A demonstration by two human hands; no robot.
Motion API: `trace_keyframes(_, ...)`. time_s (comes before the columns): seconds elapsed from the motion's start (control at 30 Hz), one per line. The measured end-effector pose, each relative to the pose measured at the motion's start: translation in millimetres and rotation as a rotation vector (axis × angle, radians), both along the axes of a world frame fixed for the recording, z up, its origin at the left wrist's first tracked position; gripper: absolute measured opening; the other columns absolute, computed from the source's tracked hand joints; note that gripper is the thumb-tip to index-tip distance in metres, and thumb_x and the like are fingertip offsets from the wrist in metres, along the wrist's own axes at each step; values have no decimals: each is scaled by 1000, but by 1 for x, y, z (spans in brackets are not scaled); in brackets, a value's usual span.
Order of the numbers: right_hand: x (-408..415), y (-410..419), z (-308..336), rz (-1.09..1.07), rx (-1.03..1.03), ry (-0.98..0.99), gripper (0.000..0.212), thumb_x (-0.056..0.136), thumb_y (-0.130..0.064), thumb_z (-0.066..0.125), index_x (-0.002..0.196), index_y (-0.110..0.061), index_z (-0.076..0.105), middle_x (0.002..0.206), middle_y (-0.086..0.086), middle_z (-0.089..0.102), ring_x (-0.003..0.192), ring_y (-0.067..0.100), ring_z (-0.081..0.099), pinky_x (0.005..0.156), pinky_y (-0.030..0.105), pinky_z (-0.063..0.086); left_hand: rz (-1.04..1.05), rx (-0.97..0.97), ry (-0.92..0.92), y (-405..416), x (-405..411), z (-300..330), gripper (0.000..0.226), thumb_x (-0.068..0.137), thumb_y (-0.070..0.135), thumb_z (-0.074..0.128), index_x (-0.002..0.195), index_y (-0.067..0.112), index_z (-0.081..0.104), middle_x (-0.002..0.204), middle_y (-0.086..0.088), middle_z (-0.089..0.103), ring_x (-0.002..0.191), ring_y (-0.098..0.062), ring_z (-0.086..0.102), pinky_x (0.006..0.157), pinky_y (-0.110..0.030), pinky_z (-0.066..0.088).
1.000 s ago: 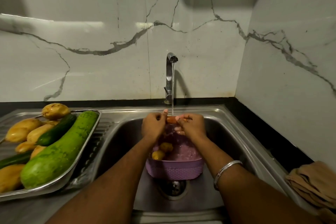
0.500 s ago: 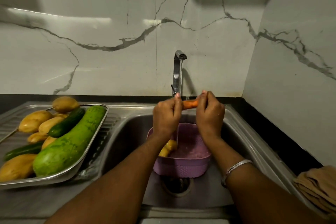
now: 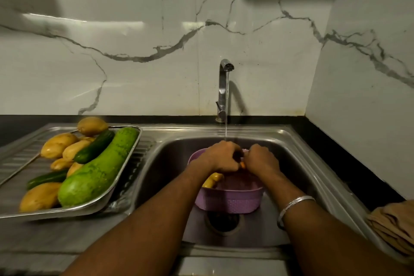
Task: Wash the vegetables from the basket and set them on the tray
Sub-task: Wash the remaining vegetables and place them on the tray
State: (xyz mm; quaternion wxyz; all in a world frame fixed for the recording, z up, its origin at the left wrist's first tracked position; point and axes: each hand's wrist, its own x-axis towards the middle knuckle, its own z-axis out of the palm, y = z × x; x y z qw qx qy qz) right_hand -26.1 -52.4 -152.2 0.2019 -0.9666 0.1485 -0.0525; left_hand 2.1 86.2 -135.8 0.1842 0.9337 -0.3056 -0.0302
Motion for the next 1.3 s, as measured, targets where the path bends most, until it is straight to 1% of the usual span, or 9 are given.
trace_keyframes(0.1, 12, -9, -6, 66, 141, -17, 37, 98, -40, 59, 103, -7, 75, 108, 18, 73, 101, 35, 69, 82, 37, 54, 14, 66, -37, 7, -7, 12, 44, 78, 32, 82, 117, 14, 71, 107, -6, 75, 98, -22, 69, 89, -37, 56)
trace_keyframes(0.27, 19, 8, -7, 239, 624, -229, 50, 106, -41, 49, 78, -7, 73, 48, 5, 60, 37, 16, 52, 42, 22, 40, 157, -41, -202, 37, -25, 36, 25, 88, 38, 70, 98, 15, 74, 90, -7, 74, 83, -26, 70, 77, -38, 59)
trace_keyframes(0.43, 19, 0, -16, 292, 463, -164, 34, 103, -27, 59, 77, -8, 71, 56, 9, 68, 44, 24, 62, 50, 28, 47, 375, -225, -162, 129, -36, 92, 32, 85, 30, 78, 116, 23, 70, 94, 3, 75, 70, -9, 72, 67, -31, 63)
trace_keyframes(0.53, 21, -4, -23, 288, 383, -70, 29, 98, -16, 66, 72, -5, 69, 58, 9, 70, 48, 26, 66, 51, 31, 51, 552, -245, -238, 207, -39, 126, 35, 82, 28, 80, 115, 22, 70, 90, 7, 74, 68, -1, 69, 56, -14, 53)
trace_keyframes(0.67, 27, 1, -29, 308, 429, -8, 28, 99, -15, 64, 74, -2, 67, 61, 13, 71, 50, 30, 65, 49, 33, 49, 807, -192, -211, 292, -34, 136, 39, 75, 28, 85, 110, 14, 74, 98, -6, 75, 85, -20, 73, 81, -41, 62)
trace_keyframes(0.8, 27, 2, -32, 334, 437, 33, 25, 100, -14, 62, 83, 2, 68, 63, 15, 70, 48, 28, 64, 48, 32, 49, 813, -123, -229, 318, -33, 117, 38, 80, 41, 81, 106, 14, 77, 95, -5, 76, 81, -20, 73, 81, -42, 61)
trace_keyframes(1.0, 29, -3, -36, 321, 466, 44, 20, 100, -10, 62, 85, 2, 67, 62, 16, 69, 49, 28, 64, 45, 30, 48, 764, -126, -549, 281, -36, 118, 27, 90, 50, 67, 104, 29, 75, 93, 13, 73, 87, -8, 65, 65, -26, 42)
trace_keyframes(1.1, 30, -2, -36, 319, 470, 54, 22, 100, -11, 61, 83, 2, 67, 64, 18, 69, 50, 30, 65, 47, 32, 49, 609, -145, -515, 232, -36, 117, 25, 89, 49, 67, 100, 29, 77, 90, 13, 74, 82, -6, 65, 61, -23, 41)
trace_keyframes(1.3, 24, 4, -30, 337, 462, 94, 25, 100, -14, 61, 84, 4, 67, 71, 24, 72, 58, 38, 70, 51, 41, 57, 365, -95, -259, 117, -14, 76, 23, 84, 45, 75, 100, 28, 77, 93, 9, 74, 87, -11, 68, 81, -33, 58)
